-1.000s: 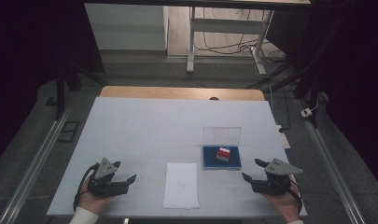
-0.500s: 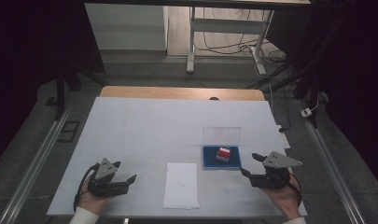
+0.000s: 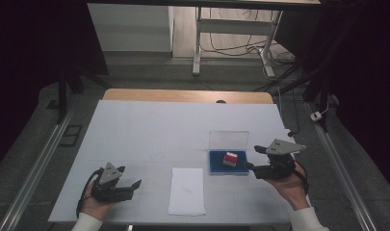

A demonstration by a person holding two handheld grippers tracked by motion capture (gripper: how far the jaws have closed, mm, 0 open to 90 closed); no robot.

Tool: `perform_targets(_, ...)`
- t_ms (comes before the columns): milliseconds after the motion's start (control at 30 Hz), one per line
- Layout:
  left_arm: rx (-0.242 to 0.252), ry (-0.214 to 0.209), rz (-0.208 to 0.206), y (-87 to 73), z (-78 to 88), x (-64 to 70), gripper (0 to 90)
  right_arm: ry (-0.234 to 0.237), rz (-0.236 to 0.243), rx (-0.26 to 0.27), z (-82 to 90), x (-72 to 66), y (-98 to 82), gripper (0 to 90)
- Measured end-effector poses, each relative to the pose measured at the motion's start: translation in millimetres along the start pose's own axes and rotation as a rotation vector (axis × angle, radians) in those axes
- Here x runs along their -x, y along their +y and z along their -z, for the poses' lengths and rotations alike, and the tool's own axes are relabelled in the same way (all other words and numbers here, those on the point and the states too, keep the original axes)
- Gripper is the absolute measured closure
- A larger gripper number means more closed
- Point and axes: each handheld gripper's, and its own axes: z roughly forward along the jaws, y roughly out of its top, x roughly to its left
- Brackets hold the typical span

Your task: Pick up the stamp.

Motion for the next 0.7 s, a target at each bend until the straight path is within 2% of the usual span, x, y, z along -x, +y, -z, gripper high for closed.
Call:
perform_targets(300,-0.001,-0.002,0.000,0.4,-0.6,-0.1,21.4,0.035,0.016,-0.069,-17.8,5.8,25.6,28.0)
perform_targets(367,0.000,-0.002,0.000,0.4,-0.7,-0.2,21.4,0.066,0.011,-0.101,-26.3,7.8,31.1,28.0)
perform_targets(467,-0.003,-0.002,-0.001,0.3,-1.0,-0.5,21.5,0.065,0.017,-0.117,-31.7,8.7,32.6,27.9)
perform_targets(567,-0.002,-0.002,-0.001,0.1,-1.0,-0.7,21.5,0.074,0.009,-0.107,-40.7,8.5,29.6,27.9)
perform_targets(633,-0.002,-0.002,-0.002,0.1,-1.1,-0.6,21.5,0.066,0.024,-0.143,-45.5,8.0,28.1,27.6)
perform_targets(700,-0.003,-0.004,-0.003,-0.2,-1.1,-0.3,21.5,0.068,0.027,-0.148,-47.2,7.7,27.3,27.6)
